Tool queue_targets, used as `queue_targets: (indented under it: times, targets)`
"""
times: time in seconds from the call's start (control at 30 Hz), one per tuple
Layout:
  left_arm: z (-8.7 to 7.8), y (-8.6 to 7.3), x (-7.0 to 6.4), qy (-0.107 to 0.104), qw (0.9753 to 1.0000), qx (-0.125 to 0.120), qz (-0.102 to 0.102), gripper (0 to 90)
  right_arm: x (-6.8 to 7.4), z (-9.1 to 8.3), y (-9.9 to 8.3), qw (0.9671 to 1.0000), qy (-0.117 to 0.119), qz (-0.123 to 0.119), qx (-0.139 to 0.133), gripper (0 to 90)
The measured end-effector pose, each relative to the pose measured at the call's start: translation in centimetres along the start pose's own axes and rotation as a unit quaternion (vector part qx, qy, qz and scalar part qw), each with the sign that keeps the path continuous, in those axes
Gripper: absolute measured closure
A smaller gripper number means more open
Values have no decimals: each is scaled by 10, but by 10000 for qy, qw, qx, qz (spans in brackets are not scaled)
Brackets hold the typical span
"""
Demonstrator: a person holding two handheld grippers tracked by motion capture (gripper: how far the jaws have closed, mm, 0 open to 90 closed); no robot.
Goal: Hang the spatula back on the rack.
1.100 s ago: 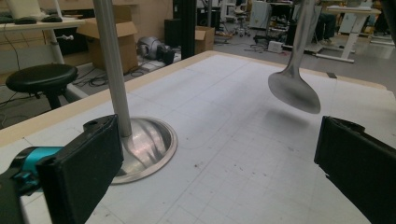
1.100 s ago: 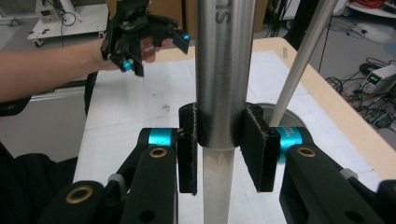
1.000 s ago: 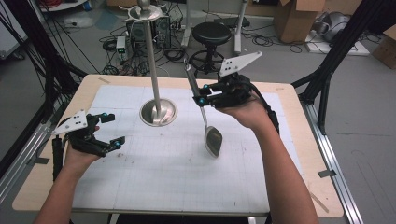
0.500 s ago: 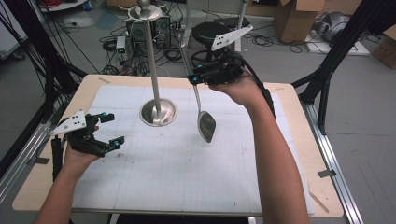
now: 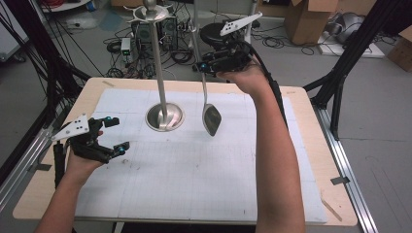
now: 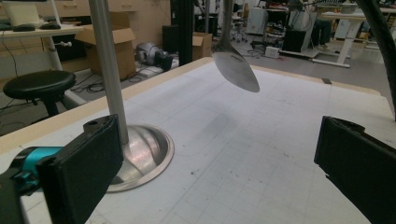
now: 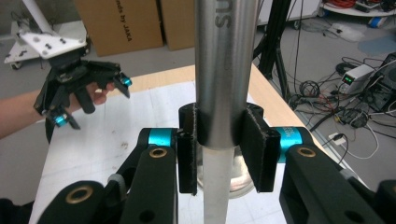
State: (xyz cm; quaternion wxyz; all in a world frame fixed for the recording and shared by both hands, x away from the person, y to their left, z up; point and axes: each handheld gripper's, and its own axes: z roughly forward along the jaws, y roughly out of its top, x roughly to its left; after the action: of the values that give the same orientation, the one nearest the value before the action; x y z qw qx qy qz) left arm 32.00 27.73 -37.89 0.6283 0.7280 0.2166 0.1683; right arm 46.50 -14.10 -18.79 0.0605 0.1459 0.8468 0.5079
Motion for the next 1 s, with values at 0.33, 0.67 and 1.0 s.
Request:
queue_targets:
  times: [0.33, 0.67, 1.0]
  targets:
    - [0, 0, 0, -19, 10000, 14, 11, 17, -15, 15, 13, 9999, -86, 13, 123, 692]
    - [0, 0, -1, -31, 10000, 48, 8, 17, -28, 34, 16, 9997, -49, 102, 221, 692]
    - [-1, 0, -1, -43, 10000, 13, 11, 17, -31, 40, 24, 9997, -30, 137, 212, 691]
